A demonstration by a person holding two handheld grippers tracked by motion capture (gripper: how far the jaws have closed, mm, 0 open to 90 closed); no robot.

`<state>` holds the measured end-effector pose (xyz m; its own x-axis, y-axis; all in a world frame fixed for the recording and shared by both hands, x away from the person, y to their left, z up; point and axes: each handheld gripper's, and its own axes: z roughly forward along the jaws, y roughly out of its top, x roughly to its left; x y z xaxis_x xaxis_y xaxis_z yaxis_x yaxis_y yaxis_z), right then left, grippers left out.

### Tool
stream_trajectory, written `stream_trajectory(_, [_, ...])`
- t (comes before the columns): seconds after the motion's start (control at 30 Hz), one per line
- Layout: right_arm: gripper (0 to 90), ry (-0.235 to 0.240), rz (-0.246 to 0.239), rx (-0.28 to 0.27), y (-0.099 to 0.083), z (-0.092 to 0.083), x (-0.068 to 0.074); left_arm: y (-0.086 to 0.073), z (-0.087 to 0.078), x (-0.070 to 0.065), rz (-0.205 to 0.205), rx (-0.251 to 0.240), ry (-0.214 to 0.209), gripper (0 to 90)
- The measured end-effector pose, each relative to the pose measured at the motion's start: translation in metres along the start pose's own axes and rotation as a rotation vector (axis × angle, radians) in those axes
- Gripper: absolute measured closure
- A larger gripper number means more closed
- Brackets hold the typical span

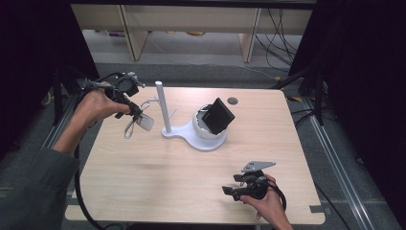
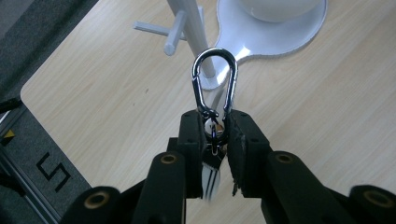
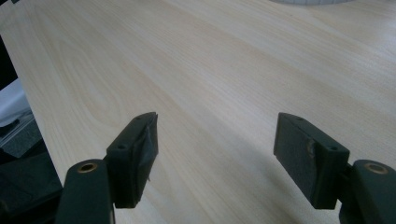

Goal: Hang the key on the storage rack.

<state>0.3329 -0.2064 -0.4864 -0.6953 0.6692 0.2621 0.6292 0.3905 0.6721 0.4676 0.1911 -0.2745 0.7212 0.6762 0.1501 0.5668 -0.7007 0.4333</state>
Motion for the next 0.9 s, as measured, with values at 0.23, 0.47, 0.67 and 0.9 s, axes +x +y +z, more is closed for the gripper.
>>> stream_trajectory(0.23, [31.6, -0.003, -0.007, 0.001, 0.000, 0.000, 0.000, 0.005, 0.004, 0.010, -0.009, 0.014, 0.004, 75.4])
stream_trajectory(0.47, [31.6, 0.011, 0.003, 0.017, 0.000, 0.002, 0.002, 0.008, 0.010, 0.018, -0.033, 0.016, 0.014, 75.4])
stream_trajectory(0.67, [31.6, 0.000, -0.001, 0.014, 0.000, 0.001, 0.001, 0.010, 0.013, 0.020, -0.040, 0.020, 0.007, 75.3])
stream_trajectory(0.9, [31.6, 0.010, 0.012, 0.022, 0.000, 0.002, 0.004, 0.013, 0.020, 0.020, -0.051, 0.041, 0.011, 75.4])
